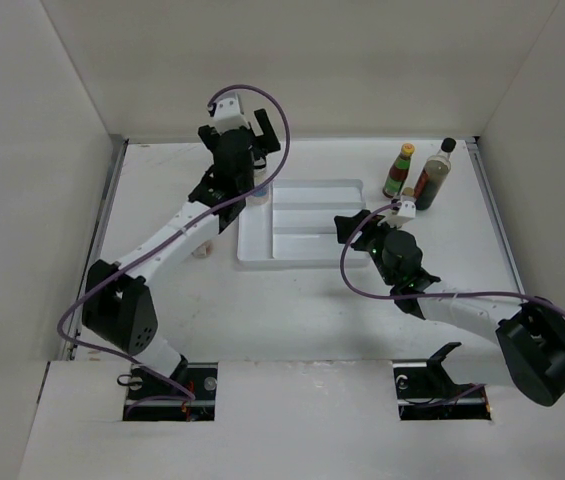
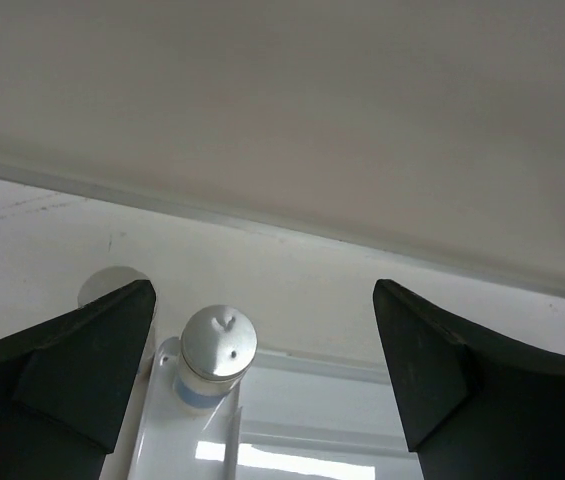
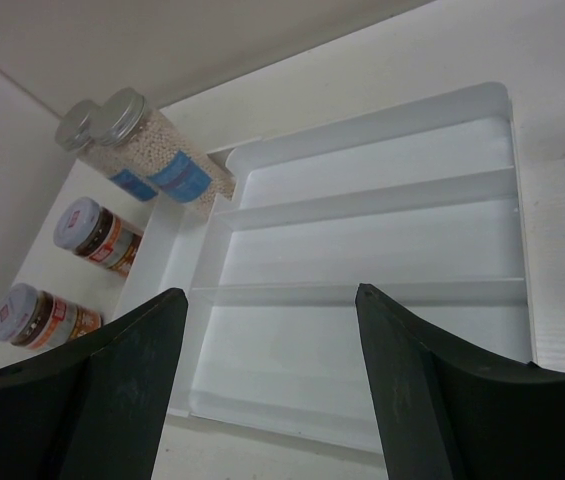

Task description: Organize the condiment bottles

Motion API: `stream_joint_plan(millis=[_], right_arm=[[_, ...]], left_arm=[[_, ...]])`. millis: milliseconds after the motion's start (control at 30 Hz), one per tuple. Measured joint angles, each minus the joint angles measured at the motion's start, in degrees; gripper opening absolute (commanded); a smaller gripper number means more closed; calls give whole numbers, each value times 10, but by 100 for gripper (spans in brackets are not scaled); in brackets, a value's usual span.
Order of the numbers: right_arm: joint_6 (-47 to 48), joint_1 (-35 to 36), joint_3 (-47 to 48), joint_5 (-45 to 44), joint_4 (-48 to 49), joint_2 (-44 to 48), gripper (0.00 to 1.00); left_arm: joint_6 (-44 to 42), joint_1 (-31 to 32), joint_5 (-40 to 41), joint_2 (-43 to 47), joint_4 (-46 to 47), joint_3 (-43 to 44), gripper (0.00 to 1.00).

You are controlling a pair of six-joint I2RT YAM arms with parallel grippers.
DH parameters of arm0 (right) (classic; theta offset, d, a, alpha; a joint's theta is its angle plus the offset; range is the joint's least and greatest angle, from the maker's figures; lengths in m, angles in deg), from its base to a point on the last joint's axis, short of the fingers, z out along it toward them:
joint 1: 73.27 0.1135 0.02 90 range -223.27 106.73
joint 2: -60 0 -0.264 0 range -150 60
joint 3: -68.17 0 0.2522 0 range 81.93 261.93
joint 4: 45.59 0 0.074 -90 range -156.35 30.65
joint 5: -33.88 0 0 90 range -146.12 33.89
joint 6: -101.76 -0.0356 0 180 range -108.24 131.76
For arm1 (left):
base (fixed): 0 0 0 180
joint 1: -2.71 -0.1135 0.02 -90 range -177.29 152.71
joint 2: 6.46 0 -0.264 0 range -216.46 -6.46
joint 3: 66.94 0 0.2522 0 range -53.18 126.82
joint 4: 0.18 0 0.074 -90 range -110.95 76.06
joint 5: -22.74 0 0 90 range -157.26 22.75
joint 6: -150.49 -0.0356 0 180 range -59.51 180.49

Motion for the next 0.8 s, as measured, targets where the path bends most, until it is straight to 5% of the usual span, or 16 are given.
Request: stream_joint_plan(millis=[500,800], right_arm=[[0,0,0,0,0,-10,79],[0,0,2,0,0,-17,83]], left_arm=[[2,-94,-5,35,-106,-5,91],[3,-113,-44,-94,-136,26,90]])
